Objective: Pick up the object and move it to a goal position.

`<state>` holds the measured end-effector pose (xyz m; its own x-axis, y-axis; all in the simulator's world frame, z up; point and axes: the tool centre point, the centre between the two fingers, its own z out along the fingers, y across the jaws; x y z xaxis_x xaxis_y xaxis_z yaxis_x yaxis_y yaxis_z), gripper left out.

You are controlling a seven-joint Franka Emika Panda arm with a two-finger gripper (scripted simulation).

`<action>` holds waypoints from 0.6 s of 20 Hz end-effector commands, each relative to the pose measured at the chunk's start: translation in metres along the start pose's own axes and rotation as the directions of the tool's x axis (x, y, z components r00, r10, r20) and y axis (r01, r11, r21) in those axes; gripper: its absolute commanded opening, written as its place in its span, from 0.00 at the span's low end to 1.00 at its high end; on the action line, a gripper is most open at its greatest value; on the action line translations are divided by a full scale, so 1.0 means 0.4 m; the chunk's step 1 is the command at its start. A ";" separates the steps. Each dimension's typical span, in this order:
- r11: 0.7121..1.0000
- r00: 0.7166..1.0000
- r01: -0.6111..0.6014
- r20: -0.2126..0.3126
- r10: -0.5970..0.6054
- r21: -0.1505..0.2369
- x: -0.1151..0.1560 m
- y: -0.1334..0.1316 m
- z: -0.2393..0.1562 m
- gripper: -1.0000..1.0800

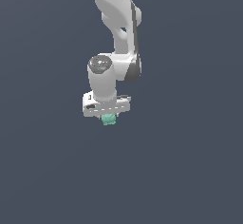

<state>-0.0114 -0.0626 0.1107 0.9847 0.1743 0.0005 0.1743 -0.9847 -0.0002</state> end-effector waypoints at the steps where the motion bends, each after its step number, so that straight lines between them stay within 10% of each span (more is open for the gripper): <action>1: 1.000 1.000 0.000 0.000 0.000 0.000 0.022 0.030 -0.049 0.00; 12: 1.000 1.000 0.000 0.000 0.000 0.000 0.121 0.158 -0.259 0.00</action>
<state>0.0417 -0.1112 0.2040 0.9848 0.1738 0.0017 0.1738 -0.9848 0.0002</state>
